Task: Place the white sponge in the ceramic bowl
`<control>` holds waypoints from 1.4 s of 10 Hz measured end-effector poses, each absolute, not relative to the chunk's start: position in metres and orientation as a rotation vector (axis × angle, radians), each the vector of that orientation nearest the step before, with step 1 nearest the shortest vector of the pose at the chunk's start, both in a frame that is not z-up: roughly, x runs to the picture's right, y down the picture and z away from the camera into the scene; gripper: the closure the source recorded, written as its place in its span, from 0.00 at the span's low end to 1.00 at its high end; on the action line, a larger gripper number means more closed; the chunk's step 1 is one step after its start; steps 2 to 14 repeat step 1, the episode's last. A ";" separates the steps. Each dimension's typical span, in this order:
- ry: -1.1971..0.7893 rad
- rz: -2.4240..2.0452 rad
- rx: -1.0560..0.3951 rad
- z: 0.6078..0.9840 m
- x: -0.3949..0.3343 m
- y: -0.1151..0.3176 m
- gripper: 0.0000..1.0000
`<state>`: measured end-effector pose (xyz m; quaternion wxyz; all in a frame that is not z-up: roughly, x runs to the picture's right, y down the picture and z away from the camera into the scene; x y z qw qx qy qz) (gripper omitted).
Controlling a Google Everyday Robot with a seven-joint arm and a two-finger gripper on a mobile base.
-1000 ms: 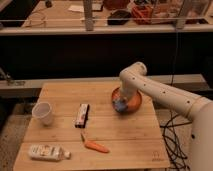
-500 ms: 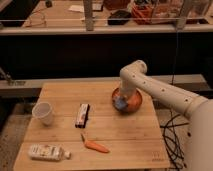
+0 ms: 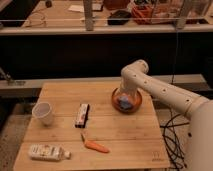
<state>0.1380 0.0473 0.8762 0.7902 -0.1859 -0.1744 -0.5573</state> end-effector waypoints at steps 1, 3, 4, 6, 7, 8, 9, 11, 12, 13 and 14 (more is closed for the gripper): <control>-0.375 -1.201 -0.402 0.875 0.139 0.049 0.20; -0.375 -1.201 -0.402 0.875 0.139 0.049 0.20; -0.375 -1.201 -0.402 0.875 0.139 0.049 0.20; -0.375 -1.201 -0.402 0.875 0.139 0.049 0.20; -0.375 -1.201 -0.402 0.875 0.139 0.049 0.20; -0.375 -1.201 -0.402 0.875 0.139 0.049 0.20; -0.375 -1.201 -0.402 0.875 0.139 0.049 0.20; -0.375 -1.201 -0.402 0.875 0.139 0.049 0.20; -0.375 -1.201 -0.402 0.875 0.139 0.049 0.20; -0.375 -1.201 -0.402 0.875 0.139 0.049 0.20; -0.375 -1.201 -0.402 0.875 0.139 0.049 0.20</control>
